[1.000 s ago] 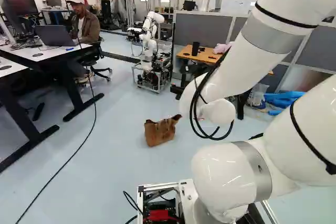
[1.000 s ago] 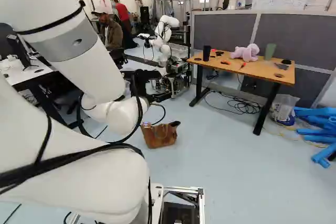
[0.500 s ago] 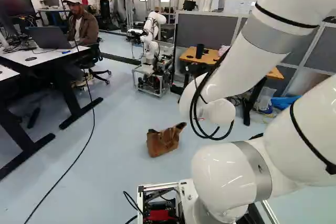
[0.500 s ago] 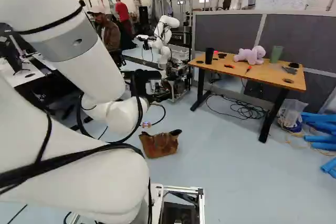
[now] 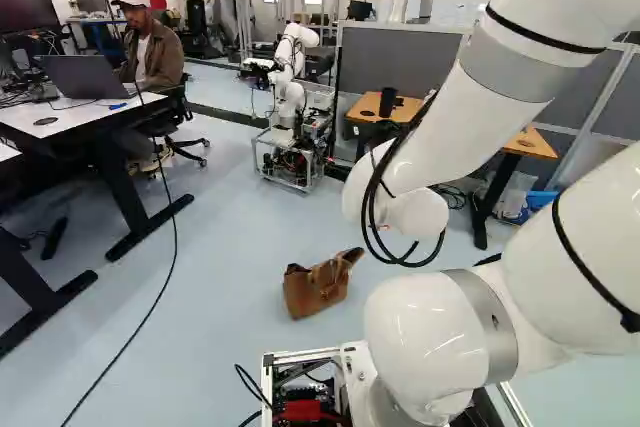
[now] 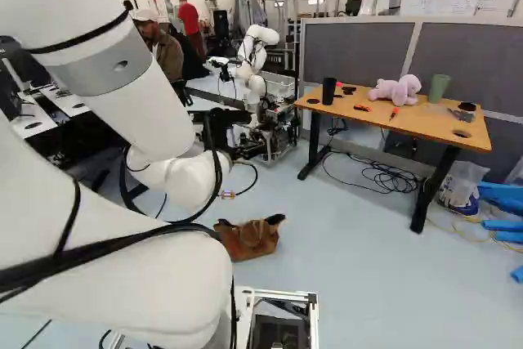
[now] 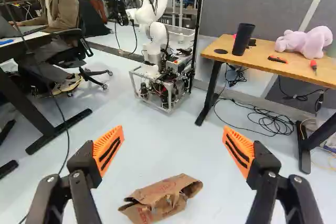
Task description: Pick up the bag on the ground and place it on the table
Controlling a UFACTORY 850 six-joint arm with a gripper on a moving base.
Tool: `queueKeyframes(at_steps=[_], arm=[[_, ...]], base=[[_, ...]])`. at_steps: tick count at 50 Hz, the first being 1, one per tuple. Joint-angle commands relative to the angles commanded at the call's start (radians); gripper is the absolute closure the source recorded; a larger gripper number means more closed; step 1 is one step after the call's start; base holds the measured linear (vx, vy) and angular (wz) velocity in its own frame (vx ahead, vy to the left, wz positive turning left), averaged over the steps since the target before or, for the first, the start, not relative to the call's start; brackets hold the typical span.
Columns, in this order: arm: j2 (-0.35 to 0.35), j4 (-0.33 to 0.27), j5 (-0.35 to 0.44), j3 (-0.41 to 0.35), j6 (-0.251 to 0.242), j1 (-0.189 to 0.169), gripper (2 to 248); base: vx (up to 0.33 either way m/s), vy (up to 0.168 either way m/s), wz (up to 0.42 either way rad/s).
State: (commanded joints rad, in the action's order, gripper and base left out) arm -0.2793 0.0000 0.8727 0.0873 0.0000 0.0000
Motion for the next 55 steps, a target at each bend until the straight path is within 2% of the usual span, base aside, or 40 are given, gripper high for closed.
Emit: queueKeyframes(at_steps=[31,55], arm=[[0.109,0.000,-0.011,0.095,0.000,0.016,3],[0.276,0.001,-0.048,0.198,0.000,0.032,3]], base=[[0.029,0.009,-0.004],[0.000,0.000,0.000]])
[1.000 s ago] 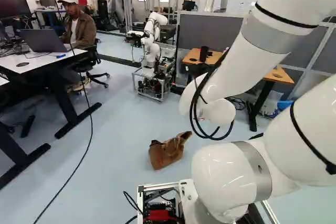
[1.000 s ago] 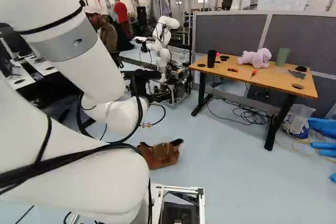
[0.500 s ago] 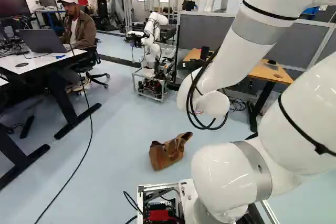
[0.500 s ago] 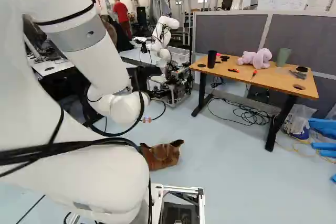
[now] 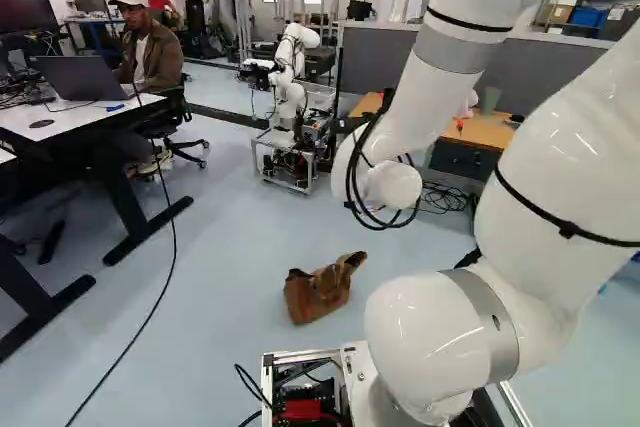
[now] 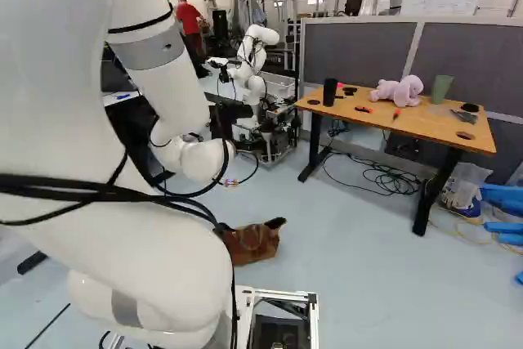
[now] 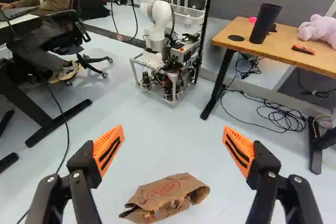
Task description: Pick up the bag on the ground and place it on the table
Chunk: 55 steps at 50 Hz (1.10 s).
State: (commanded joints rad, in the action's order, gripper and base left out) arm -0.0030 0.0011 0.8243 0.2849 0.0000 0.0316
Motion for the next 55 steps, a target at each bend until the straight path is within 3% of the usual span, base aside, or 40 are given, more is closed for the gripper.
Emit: queueKeyframes(at_steps=[55], arm=[[0.334,0.083,-0.154,0.212,0.000,0.027,3]], base=[[0.000,0.000,0.000]])
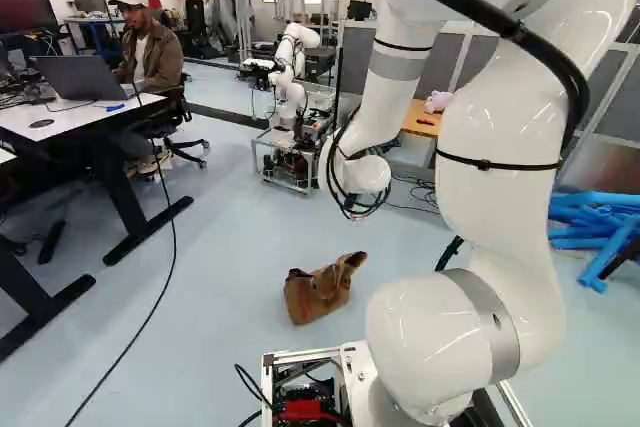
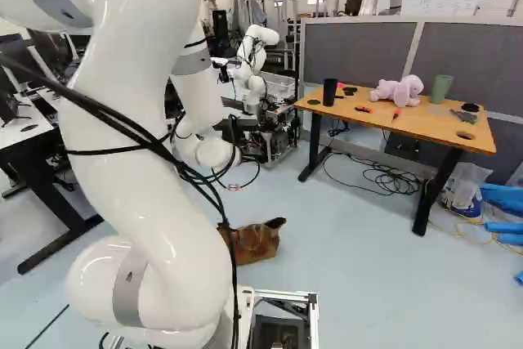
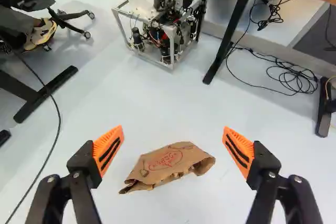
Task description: Pick up the bag on the ground and place it on the table
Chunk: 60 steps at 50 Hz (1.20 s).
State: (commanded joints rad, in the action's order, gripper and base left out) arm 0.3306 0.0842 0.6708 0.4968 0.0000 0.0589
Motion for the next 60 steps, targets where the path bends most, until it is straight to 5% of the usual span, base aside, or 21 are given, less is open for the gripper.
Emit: queueKeyframes(at_steps=[60], arm=[[0.341,0.104,-0.271,0.273,0.000,0.034,3]], base=[[0.000,0.000,0.000]])
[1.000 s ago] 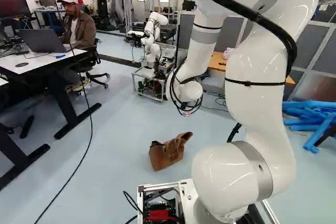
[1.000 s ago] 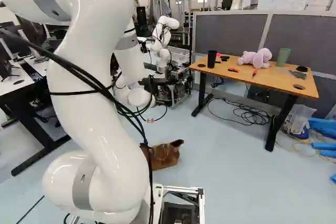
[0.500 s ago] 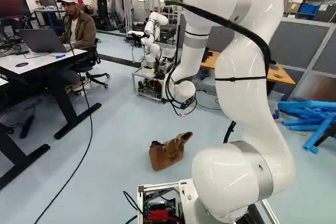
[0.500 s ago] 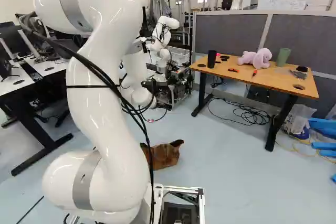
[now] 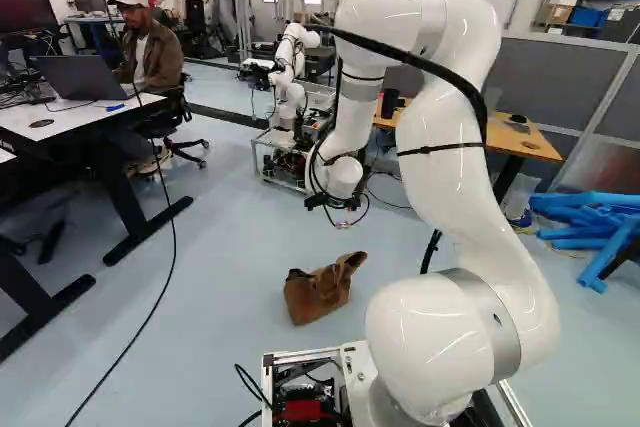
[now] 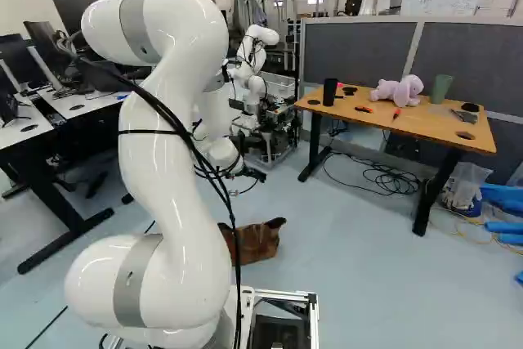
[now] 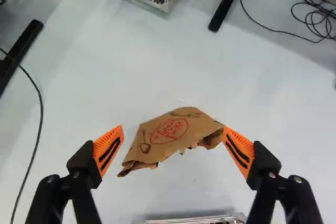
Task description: Pick up the bag on the ground and place it on the table
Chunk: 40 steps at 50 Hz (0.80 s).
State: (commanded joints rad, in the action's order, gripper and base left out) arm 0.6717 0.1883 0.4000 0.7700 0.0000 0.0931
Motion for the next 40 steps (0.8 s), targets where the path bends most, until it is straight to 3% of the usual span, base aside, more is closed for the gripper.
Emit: queueKeyframes(at_steps=[40], arm=[[0.159,0.087,-0.136,0.094,0.000,0.000,3]], base=[[0.000,0.000,0.000]])
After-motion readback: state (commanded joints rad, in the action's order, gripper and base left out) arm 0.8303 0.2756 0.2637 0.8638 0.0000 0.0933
